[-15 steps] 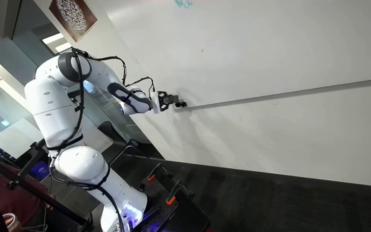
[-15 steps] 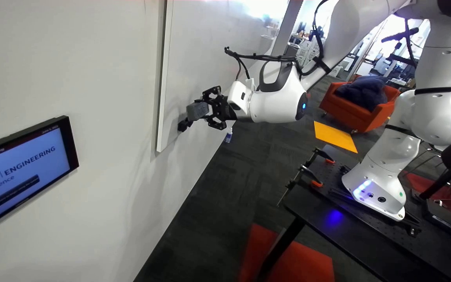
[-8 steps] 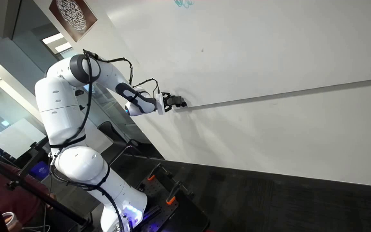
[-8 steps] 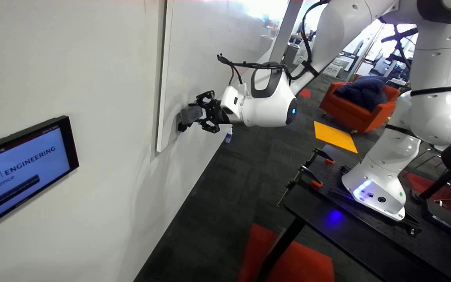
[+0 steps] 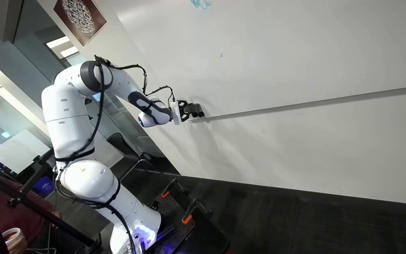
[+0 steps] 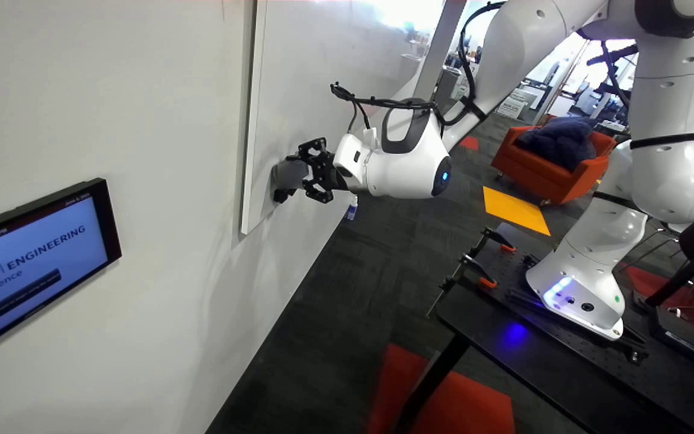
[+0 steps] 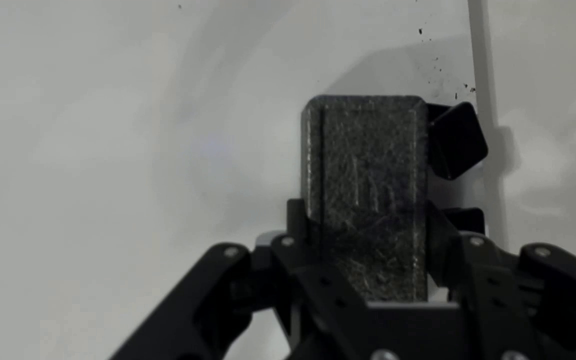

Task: Use the duster to erase the white board

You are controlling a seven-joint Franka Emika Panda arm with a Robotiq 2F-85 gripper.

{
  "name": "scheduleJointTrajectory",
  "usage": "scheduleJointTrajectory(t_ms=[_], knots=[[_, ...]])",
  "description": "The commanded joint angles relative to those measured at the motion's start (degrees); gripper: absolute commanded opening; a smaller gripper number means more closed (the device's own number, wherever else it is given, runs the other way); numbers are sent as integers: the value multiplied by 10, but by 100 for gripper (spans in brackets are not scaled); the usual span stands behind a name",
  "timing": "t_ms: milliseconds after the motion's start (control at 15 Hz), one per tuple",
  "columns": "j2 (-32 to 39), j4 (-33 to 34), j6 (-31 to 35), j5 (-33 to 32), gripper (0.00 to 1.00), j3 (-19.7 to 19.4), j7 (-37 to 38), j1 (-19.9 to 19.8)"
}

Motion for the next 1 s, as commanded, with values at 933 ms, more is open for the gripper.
scheduleJointTrajectory(t_ms=[933], knots=[[25,22,-77,45,31,11,-88,7]])
